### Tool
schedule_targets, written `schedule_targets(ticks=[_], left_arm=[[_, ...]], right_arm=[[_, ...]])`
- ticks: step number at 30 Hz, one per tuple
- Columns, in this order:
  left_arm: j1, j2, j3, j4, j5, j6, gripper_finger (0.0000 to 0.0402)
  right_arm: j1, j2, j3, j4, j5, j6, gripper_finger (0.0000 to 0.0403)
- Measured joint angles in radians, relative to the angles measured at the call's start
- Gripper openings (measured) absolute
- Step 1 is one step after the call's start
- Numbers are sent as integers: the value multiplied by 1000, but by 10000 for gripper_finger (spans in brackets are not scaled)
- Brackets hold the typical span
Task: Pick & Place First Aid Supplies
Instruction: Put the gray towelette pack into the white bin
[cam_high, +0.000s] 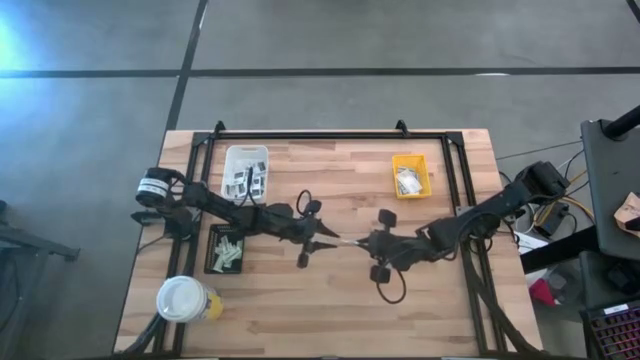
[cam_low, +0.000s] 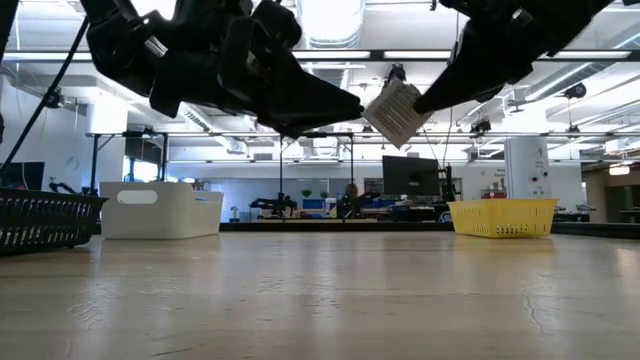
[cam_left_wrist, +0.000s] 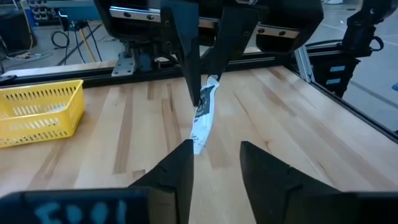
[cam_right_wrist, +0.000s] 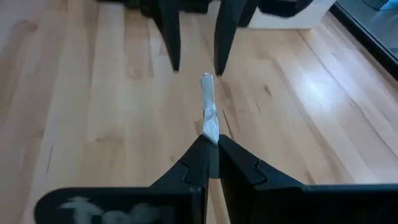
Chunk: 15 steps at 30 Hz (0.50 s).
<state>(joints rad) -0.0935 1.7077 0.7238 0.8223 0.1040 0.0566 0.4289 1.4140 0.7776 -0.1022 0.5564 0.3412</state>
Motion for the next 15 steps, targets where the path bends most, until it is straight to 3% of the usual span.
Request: schedule_targets(ticks=[15], left_arm=[[0, 0, 42, -2, -65, -6, 126]], right_arm=[[-50, 1, 0, 93, -5, -7, 27]])
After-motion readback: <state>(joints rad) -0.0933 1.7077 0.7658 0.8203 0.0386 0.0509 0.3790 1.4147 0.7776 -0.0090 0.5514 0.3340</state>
